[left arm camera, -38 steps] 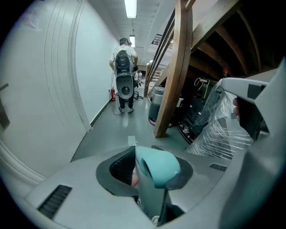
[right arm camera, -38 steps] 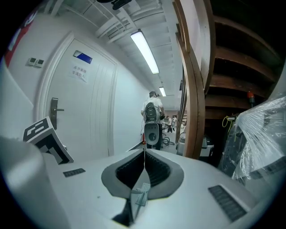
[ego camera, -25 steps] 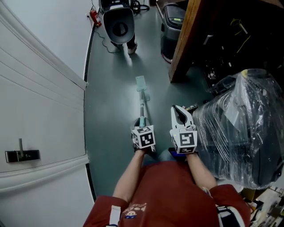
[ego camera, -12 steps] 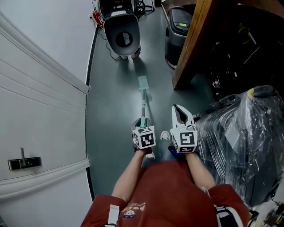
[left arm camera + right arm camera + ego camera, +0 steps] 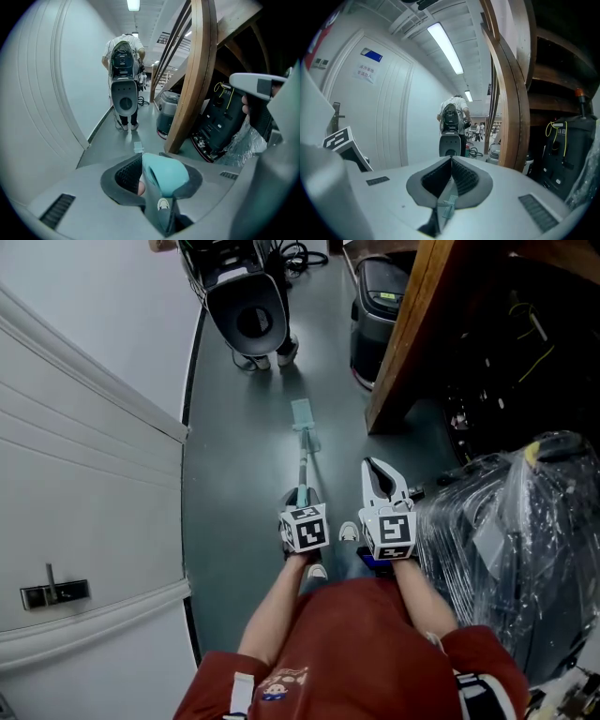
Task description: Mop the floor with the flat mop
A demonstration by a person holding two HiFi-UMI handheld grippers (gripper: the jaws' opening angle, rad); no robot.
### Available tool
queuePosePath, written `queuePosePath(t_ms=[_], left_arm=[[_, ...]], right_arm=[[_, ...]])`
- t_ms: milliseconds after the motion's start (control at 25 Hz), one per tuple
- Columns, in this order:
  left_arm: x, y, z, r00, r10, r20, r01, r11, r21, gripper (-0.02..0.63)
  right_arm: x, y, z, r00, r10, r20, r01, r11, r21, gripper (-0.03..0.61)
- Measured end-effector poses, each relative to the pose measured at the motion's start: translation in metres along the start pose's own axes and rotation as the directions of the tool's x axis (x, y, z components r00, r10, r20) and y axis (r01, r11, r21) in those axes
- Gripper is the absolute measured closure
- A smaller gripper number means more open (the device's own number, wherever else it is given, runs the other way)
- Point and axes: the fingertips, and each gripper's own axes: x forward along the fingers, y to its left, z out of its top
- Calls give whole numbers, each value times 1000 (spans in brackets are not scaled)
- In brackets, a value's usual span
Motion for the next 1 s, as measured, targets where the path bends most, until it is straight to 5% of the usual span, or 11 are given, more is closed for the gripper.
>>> queuePosePath(t_ms=[1000], left_arm=[[-83,27,-100,998,-27,-51,27,1000,-8,488]], right_arm=[[-115,72,-7,997,-75,21,76,996,-37,560]])
